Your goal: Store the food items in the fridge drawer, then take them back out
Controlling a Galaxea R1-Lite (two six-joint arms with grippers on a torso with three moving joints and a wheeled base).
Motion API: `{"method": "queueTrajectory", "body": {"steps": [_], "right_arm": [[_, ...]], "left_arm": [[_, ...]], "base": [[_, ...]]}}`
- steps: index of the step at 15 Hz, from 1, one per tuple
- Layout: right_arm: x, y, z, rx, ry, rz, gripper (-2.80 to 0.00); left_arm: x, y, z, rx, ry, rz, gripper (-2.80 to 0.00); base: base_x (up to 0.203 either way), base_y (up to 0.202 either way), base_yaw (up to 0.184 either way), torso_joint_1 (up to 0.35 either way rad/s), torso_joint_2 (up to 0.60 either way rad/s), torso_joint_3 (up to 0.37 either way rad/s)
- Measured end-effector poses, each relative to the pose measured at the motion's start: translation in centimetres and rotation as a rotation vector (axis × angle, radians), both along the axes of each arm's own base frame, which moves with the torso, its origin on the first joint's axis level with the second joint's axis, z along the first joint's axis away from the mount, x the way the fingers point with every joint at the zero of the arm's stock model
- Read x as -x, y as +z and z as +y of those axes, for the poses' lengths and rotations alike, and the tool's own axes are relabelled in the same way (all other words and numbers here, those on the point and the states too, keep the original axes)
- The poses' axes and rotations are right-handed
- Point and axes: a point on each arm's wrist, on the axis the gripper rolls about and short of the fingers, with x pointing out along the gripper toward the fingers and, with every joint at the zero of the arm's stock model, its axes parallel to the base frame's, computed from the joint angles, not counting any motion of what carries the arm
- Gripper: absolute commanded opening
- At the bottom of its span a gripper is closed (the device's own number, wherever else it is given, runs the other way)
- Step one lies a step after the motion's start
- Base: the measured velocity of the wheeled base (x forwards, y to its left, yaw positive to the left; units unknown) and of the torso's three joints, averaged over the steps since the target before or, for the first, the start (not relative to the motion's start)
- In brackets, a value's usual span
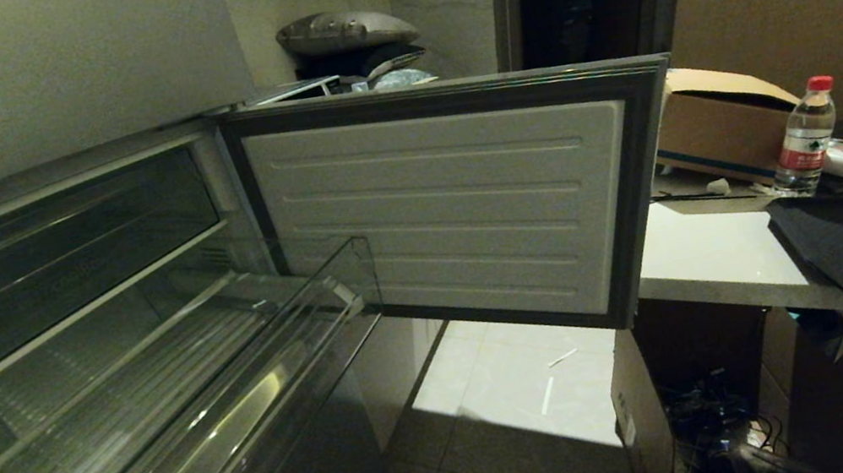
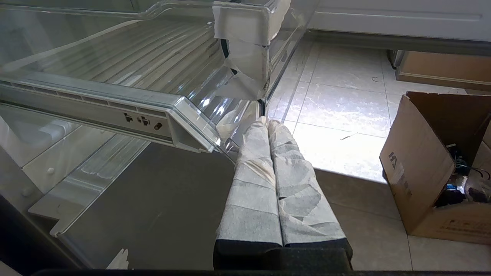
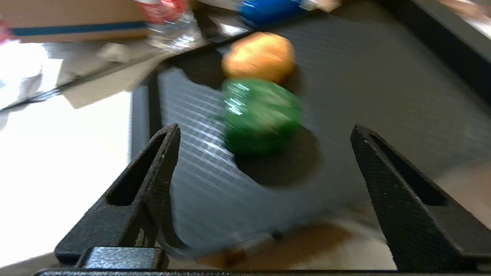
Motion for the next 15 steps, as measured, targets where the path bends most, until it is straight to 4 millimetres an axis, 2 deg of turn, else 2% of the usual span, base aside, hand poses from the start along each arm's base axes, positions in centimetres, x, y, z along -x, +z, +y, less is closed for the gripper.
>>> {"method": "queueTrajectory", "body": {"steps": [11, 15], "right_arm": [[-6.2, -3.7, -3.4, 0.014, 0.111, 0.069, 0.0], [-7.6, -5.0, -4.3, 0.024, 0.121, 0.096, 0.0]], "left_arm": [[0.0, 0.0, 0.0, 0.0, 0.0, 0.0, -2.8], [0.0, 0.0, 0.0, 0.0, 0.001, 0.0, -2.8]], "base": [[0.0, 0.0, 0.0, 0.0, 0.0, 0.0], [0.0, 0.0, 0.0, 0.0, 0.0, 0.0]]}}
